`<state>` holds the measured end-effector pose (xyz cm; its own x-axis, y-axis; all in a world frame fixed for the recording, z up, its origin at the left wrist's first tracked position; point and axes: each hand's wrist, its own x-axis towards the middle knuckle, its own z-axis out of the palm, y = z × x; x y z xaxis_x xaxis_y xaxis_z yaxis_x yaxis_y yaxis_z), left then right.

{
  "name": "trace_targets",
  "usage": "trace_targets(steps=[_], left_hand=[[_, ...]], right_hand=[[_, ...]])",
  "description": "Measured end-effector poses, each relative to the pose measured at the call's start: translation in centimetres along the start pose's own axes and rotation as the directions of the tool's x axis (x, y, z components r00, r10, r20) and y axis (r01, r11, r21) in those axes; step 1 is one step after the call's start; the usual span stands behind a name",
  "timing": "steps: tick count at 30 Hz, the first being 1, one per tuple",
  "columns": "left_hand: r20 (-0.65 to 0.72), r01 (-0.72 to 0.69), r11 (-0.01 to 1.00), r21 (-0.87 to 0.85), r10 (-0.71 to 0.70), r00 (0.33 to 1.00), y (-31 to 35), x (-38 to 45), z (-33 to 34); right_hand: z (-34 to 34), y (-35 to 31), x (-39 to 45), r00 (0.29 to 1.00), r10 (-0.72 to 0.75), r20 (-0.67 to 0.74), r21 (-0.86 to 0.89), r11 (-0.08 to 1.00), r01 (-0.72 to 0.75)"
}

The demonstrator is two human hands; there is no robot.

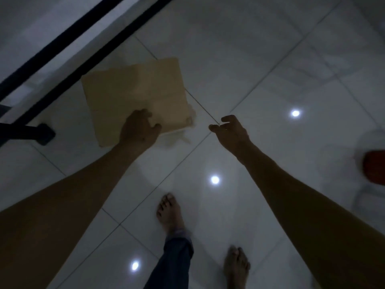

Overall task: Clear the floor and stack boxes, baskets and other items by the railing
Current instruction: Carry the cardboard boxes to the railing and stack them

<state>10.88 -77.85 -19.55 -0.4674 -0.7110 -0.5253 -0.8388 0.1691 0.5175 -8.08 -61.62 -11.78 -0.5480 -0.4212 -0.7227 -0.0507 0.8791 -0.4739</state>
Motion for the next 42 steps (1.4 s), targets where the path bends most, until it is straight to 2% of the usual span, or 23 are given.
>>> trace_targets(steps=[1, 2, 4, 8, 12, 18, 22, 25, 27, 31, 34, 38, 42], left_hand=[[0.008, -0.007, 0.998, 0.055, 0.007, 1.000, 4.8, -6.7, -2.3], [0.054, -0.049, 0.995, 0.092, 0.044, 0.998, 7.6, -6.8, -3.0], [0.199, -0.051, 0.998, 0.034, 0.043, 0.979, 10.1, -8.9, 1.2], [0.321, -0.217, 0.976, -0.006, 0.207, 0.924, 17.5, -13.2, 7.5], [0.430, -0.250, 0.968, -0.018, 0.233, 0.872, 23.5, -19.2, 15.3], [0.574, -0.286, 0.958, -0.012, 0.241, 0.782, 31.6, -30.2, 30.1], [0.641, -0.299, 0.954, 0.012, 0.222, 0.735, 35.5, -36.7, 40.9], [0.683, -0.363, 0.930, 0.049, 0.234, 0.692, 38.6, -41.4, 50.1], [0.697, -0.428, 0.898, 0.100, 0.244, 0.675, 40.4, -43.8, 55.6], [0.723, -0.549, 0.813, 0.193, 0.261, 0.640, 42.8, -44.9, 64.8], [0.711, -0.586, 0.752, 0.300, 0.233, 0.663, 43.7, -43.8, 69.0], [0.658, -0.583, 0.642, 0.497, 0.159, 0.736, 43.8, -42.6, 71.5], [0.694, -0.621, 0.565, 0.543, 0.115, 0.711, 41.6, -42.6, 70.8]], right_hand=[[-1.5, 1.0, -1.4, 1.000, 0.002, -0.023, 0.002, 1.000, -0.002], [-3.1, 2.3, -2.7, 0.999, 0.001, -0.051, 0.001, 1.000, -0.001], [-6.3, 5.6, -5.4, 0.994, 0.010, -0.110, 0.004, 1.000, -0.009], [-13.1, 14.5, -10.5, 0.971, 0.038, -0.238, -0.039, 0.998, -0.048], [-19.1, 25.8, -15.9, 0.930, 0.134, -0.343, 0.015, 0.990, -0.137], [-25.4, 45.7, -24.4, 0.834, 0.297, -0.465, 0.170, 0.954, -0.246], [-26.2, 58.6, -29.1, 0.715, 0.453, -0.532, 0.327, 0.889, -0.320], [-26.6, 68.3, -31.2, 0.584, 0.653, -0.481, 0.540, 0.746, -0.389], [-26.3, 74.3, -31.5, 0.544, 0.732, -0.410, 0.633, 0.658, -0.409], [-26.1, 82.3, -30.2, 0.561, 0.794, -0.236, 0.752, 0.515, -0.411], [-25.9, 85.2, -28.3, 0.585, 0.802, -0.120, 0.819, 0.413, -0.397], [-25.5, 86.0, -26.6, 0.564, 0.823, -0.073, 0.864, 0.334, -0.376], [-23.9, 85.4, -27.0, 0.574, 0.818, 0.032, 0.837, 0.292, -0.463]])
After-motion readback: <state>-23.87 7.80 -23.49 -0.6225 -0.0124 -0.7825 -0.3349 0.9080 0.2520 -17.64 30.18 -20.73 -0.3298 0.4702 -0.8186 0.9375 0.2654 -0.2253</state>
